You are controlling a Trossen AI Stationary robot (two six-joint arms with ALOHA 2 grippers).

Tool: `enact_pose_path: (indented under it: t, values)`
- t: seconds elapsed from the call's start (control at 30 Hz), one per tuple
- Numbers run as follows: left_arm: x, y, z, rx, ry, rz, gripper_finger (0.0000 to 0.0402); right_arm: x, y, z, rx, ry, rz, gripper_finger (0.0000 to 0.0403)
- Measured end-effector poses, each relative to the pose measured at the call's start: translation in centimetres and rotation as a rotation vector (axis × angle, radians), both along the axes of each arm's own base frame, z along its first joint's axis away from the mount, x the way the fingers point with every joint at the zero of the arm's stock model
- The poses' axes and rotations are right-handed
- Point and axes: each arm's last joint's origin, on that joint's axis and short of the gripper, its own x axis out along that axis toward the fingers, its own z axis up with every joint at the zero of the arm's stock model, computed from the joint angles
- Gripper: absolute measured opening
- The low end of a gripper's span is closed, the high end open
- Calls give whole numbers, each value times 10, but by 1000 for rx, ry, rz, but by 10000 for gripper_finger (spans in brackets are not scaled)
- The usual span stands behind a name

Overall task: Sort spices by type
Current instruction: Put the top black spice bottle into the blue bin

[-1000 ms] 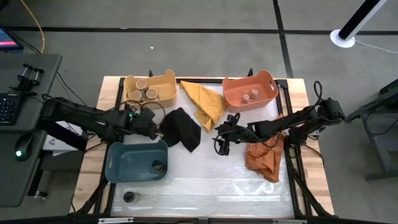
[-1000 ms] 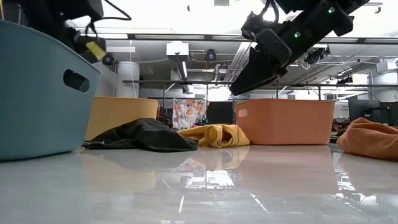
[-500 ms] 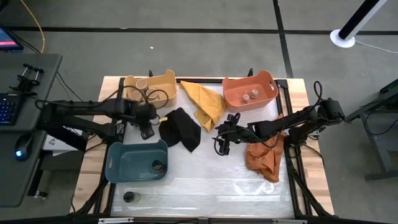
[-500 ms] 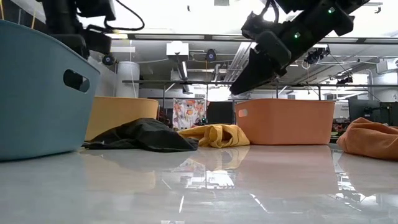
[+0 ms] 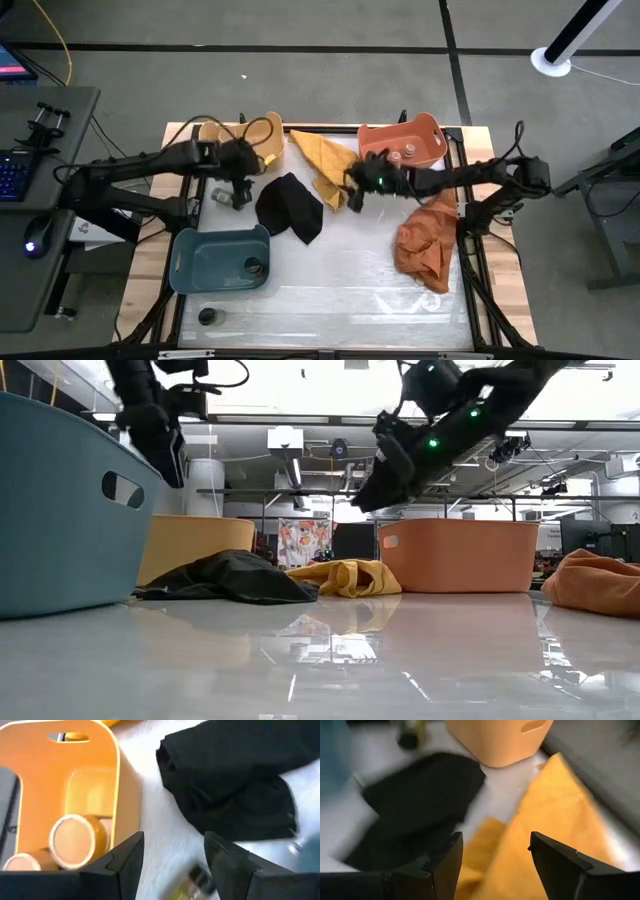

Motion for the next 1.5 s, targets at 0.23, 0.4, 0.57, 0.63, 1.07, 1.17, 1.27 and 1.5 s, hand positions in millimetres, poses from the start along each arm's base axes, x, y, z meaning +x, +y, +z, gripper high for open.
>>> enact_pose_path:
  t: [0.23, 0.4, 0.57, 0.63, 1.07, 1.17, 1.27, 1.5]
  values:
    - [16, 2, 55, -301, 133, 1, 225, 13, -26, 44, 497, -238, 85, 227]
    - [19, -20, 52, -362, 287, -41, 246, 27, -17, 89, 385, -303, 211, 227]
    - [18, -44, 19, -341, 426, -32, 261, 32, -9, 106, 216, -283, 294, 227]
    - [15, -50, 2, -324, 489, -62, 265, 31, -9, 104, 216, -265, 288, 227]
    - [-13, -38, -82, -128, 499, -294, 269, 35, 14, 99, 369, -263, 40, 227]
    - [-15, -34, -90, -64, 486, -332, 269, 37, 24, 100, 386, -279, -12, 227]
    - [-18, -31, -96, -34, 496, -360, 269, 37, 33, 100, 400, -288, -38, 227]
    - [-18, -31, -113, -36, 493, -394, 269, 38, 42, 100, 370, -287, -44, 227]
